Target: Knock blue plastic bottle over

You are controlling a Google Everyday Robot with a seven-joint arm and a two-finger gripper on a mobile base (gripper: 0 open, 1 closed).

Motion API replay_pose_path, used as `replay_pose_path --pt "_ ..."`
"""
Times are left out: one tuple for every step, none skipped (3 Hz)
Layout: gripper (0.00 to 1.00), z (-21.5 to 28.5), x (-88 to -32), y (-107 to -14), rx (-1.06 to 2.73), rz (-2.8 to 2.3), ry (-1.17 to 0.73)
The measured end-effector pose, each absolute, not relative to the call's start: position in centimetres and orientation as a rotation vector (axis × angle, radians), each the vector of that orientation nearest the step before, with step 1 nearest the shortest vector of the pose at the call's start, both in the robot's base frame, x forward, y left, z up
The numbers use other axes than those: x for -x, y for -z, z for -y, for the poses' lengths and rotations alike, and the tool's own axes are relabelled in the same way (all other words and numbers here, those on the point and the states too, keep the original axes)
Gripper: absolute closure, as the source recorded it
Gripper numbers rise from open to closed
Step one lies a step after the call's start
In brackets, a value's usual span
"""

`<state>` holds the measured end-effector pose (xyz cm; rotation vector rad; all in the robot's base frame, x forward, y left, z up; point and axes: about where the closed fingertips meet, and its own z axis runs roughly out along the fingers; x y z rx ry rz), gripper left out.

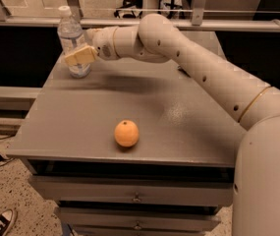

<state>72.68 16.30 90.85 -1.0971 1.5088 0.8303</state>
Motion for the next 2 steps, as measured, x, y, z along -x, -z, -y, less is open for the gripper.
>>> replay_pose_path --pt "0.46 -17.38 -72.85 -90.61 1.078 -1.511 -0.864" --pt "0.69 -17.55 -72.91 -90.50 1.066 -1.514 -0.873"
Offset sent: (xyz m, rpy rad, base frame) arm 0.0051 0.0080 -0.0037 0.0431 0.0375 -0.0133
